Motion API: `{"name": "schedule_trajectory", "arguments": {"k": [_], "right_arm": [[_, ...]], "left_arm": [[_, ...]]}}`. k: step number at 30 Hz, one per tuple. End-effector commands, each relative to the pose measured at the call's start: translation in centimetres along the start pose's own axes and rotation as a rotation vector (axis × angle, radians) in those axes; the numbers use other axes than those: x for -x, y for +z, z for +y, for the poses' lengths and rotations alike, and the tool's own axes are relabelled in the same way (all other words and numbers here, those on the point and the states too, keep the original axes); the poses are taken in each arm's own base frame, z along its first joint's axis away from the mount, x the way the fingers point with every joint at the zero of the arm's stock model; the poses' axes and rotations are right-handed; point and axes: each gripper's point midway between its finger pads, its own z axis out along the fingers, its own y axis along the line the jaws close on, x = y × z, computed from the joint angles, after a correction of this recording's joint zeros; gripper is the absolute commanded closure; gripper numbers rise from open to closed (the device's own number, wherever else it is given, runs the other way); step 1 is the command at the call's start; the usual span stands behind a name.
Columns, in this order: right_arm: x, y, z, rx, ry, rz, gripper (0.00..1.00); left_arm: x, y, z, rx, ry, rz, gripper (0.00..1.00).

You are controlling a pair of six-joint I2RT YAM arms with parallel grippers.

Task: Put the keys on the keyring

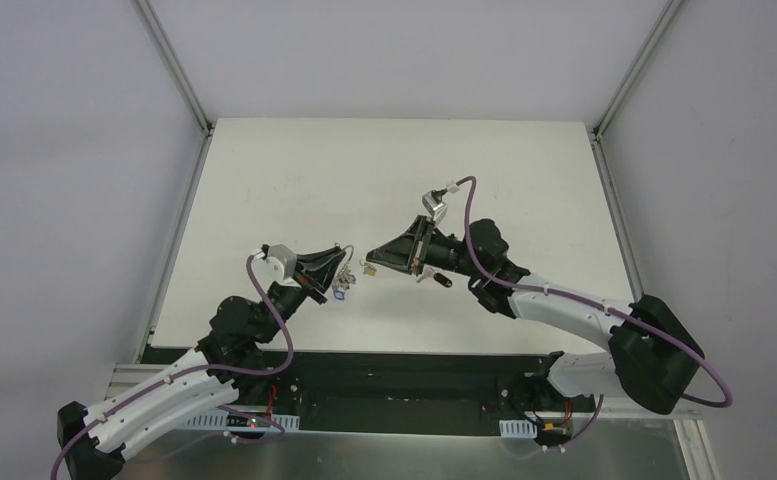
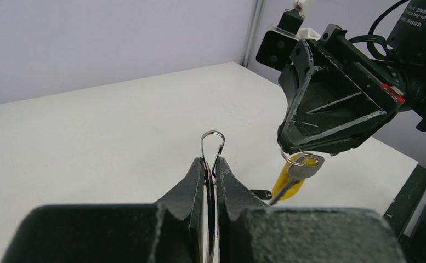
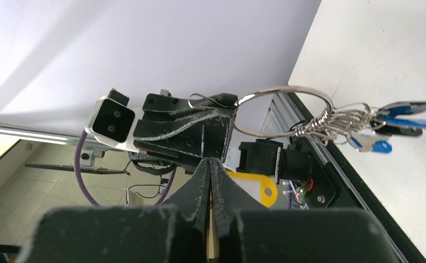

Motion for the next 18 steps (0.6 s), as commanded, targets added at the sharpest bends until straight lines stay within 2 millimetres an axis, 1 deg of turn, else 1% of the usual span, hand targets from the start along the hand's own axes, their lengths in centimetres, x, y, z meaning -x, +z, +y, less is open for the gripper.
{"name": "schedule_trajectory", "arguments": {"k": [1, 5, 9, 18], "right_arm": [[1.5, 1.4, 3.5, 0.098, -0.047, -0.035, 1.00], [2.0, 2.4, 3.7, 0.109, -0.024, -0.039, 1.00], [2.4, 3.3, 3.4, 0.107, -0.002, -0.041, 1.00], [2.6, 4.6, 3.0, 0.102, 0.033, -0.033, 1.00]], "left_arm": [[1.6, 0.2, 0.9, 0.049, -0.001, -0.067, 1.00], [1.3, 0.3, 1.0, 0.056, 0.002, -0.058, 1.00], [1.1, 0.3, 1.2, 0.066, 0.008, -0.052, 1.00], [1.0, 0.3, 1.4, 0.077, 0.018, -0.049, 1.00]]}}
